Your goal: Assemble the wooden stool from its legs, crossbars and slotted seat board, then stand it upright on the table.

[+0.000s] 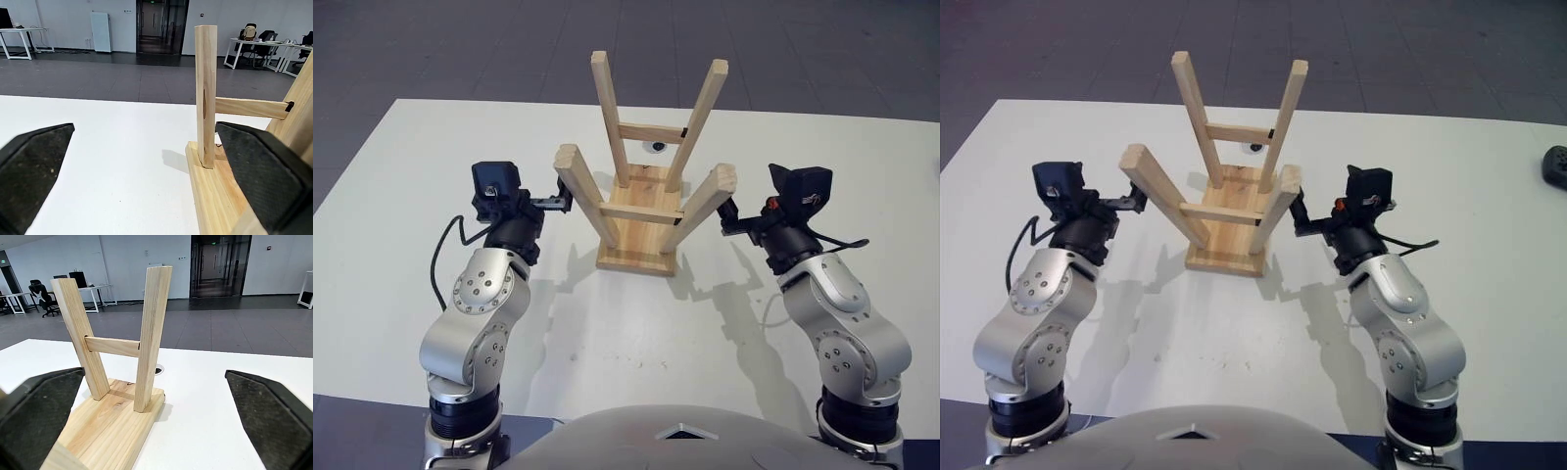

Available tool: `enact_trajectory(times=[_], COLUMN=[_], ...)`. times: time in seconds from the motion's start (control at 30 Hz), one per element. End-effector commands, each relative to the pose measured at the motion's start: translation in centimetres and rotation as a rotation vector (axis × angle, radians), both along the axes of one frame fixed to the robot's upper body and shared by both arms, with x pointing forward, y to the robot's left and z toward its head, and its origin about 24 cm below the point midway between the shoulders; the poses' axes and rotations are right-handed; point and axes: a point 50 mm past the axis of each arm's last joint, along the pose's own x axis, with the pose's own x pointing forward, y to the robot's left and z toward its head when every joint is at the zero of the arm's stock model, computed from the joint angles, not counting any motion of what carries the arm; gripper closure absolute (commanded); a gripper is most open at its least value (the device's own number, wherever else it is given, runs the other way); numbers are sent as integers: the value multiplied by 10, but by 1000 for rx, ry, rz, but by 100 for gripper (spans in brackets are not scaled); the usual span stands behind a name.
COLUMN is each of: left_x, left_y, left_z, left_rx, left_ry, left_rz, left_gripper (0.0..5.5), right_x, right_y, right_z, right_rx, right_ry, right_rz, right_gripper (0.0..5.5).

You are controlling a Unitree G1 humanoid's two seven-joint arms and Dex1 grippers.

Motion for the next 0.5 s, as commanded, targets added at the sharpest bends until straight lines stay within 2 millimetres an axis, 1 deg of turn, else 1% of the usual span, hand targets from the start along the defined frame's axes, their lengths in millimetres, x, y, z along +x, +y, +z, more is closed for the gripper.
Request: enact_trajectory(times=[0.03,0.13,0.23,0.3,0.33,0.37,0.43,0.47,0.5], left_x=[-3,0,9,19,24,28,36,38,40], left_y=[-30,-16,13,37,48,56,71,78,88], left_z=[2,-5,-10,-4,3,9,23,27,32], left_rx=[-64,-26,20,33,44,50,63,67,77], left_ry=[14,45,68,40,6,-23,-83,-101,-121], left_rz=[-219,-172,-29,103,155,192,249,271,302], left_gripper=[10,10,10,10,10,10,10,10,10], right_x=[-7,-3,3,6,6,4,-11,-21,-29], right_y=[26,18,4,-2,0,6,37,47,52], right_z=[11,10,4,-2,-4,-4,9,13,17], right_rx=[78,54,-3,-46,-62,-53,39,70,100], right_ry=[-27,-31,-13,26,43,48,9,-3,-14], right_rz=[236,182,74,27,40,89,368,494,594], right_gripper=[15,15,15,15,15,15,15,15,15])
